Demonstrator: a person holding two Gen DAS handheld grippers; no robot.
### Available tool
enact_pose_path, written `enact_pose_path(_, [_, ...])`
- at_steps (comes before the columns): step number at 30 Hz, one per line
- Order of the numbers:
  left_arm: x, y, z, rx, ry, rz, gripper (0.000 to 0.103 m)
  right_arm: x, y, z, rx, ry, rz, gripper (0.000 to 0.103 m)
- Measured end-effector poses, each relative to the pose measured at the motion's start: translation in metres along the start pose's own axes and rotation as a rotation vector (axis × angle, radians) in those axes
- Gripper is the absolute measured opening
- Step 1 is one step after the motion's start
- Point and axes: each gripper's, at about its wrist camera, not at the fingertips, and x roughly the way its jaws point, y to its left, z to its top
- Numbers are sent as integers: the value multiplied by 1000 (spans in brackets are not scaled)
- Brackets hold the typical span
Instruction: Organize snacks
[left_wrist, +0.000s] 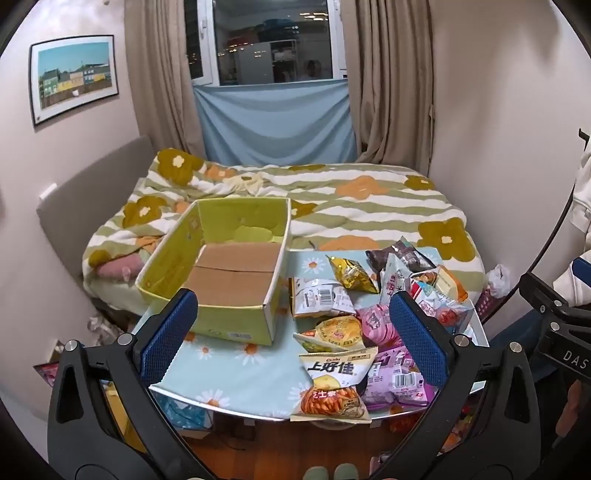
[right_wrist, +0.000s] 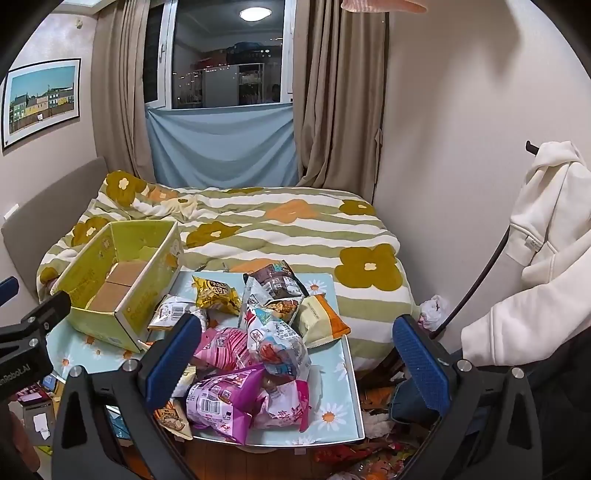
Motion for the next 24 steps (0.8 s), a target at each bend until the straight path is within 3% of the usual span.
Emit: enact_pose_path(24, [10, 6, -3, -14, 21, -10, 103, 6, 17, -8, -21, 9, 2, 103])
